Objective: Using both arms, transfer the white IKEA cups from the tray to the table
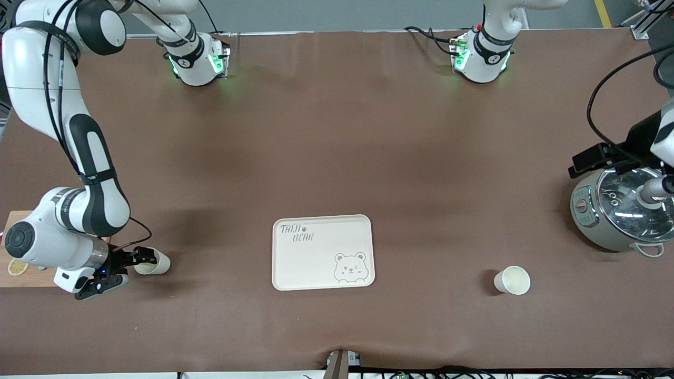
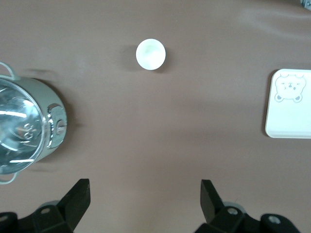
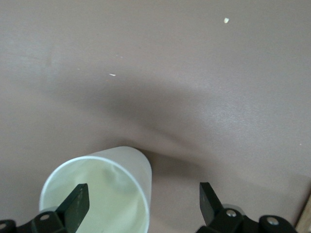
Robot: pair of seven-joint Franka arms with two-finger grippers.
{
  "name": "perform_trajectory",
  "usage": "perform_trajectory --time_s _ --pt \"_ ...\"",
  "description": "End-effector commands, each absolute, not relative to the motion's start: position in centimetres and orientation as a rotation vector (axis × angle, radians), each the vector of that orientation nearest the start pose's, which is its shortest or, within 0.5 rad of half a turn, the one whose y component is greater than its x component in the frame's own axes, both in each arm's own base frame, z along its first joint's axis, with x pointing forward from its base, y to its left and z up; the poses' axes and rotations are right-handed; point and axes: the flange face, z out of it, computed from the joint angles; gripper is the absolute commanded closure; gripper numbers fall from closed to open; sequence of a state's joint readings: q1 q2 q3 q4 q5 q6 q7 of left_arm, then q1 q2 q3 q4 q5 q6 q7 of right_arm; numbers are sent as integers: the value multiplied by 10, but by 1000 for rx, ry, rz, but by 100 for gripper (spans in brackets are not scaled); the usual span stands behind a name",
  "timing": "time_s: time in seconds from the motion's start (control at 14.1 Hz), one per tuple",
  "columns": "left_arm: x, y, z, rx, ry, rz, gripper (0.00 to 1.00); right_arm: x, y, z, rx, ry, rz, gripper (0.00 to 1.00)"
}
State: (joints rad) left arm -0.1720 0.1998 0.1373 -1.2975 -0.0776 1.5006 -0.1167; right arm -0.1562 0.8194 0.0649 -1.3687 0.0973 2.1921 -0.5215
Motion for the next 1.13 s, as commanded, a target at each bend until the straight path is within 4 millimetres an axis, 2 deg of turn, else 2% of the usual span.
perform_trajectory --time_s 0.0,0.07,0.21,0.35,0.42,0.49,0.71,0.85,0.92,1.06 --pt "576 -38 641 -3160 -67 -6 0 736 -63 268 -2942 -477 27 0" --pt "570 -37 644 -3165 -50 -20 0 738 -61 284 -2935 -412 74 0" --pt "561 -33 646 -3168 -55 -17 0 743 -47 331 -2928 -333 163 0" --pt "563 -34 646 -3167 -55 -19 0 738 -43 357 -2926 -264 244 0" --pt "565 -35 646 -3164 -53 -20 0 733 -41 377 -2927 -245 260 0" --pt "570 -36 643 -3161 -55 -18 0 725 -38 406 -2931 -234 271 0" --pt "573 -37 650 -3164 -62 -42 0 687 -32 514 -2959 -210 235 0" --pt "573 -37 656 -3165 -59 -64 0 655 -23 579 -2982 -145 212 0" --pt "573 -37 656 -3165 -59 -64 0 635 -22 606 -2990 -124 220 0" --pt "573 -37 657 -3166 -61 -68 0 598 -26 631 -2999 -97 231 0"
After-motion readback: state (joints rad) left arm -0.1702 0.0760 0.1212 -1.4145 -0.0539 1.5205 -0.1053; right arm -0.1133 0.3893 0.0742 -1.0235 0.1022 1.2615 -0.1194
